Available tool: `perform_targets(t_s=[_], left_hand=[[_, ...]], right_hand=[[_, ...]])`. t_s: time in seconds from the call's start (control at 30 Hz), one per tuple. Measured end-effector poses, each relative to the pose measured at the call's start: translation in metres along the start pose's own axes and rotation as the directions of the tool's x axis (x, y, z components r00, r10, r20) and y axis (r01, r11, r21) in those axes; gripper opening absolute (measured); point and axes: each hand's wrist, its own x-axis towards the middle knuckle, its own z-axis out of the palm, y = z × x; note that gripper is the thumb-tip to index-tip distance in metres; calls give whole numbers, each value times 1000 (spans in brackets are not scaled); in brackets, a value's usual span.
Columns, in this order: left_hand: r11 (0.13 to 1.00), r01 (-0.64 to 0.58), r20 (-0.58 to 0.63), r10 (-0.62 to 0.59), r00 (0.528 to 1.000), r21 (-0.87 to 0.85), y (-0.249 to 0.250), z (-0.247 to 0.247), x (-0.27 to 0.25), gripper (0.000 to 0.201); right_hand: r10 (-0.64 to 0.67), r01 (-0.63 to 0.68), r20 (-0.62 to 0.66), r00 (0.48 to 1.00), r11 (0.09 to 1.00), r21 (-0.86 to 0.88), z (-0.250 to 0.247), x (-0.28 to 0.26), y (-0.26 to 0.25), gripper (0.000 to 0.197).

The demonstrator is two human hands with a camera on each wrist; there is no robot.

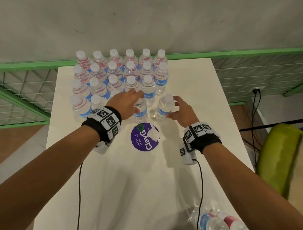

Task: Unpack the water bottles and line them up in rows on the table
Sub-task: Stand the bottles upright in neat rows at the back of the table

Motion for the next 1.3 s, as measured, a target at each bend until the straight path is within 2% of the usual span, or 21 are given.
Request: perform_targets(t_s=[0.17, 0.27, 0.4, 0.7, 1.07, 1.3], left_hand=[[979, -5, -38, 13, 999, 205, -2, -1, 8, 53], [968, -4, -39, 14, 999, 251, -5, -1, 14, 55], [973, 4, -36, 5, 999, 232, -9, -3, 14, 54], [991, 4, -28, 0, 1000, 136, -12, -6, 10, 54], [994, 7, -30, -4, 1000, 105, -13, -8, 10, 57], [1000, 4, 1, -4, 1000, -29, -20, -12, 14, 50]], right_hand=[[0, 0, -64, 998, 1000, -8, 0, 22, -4, 62], [4, -5, -96, 995, 1000, -14, -3, 38, -11, 57], [-13, 10, -94, 996, 999, -33, -8, 55, -16, 50], [-52, 50, -73, 996, 998, -36, -8, 67, -15, 52], [-63, 63, -54, 997, 998, -9, -8, 70, -12, 54], [-50, 49, -31, 998, 999, -21, -12, 67, -8, 59]])
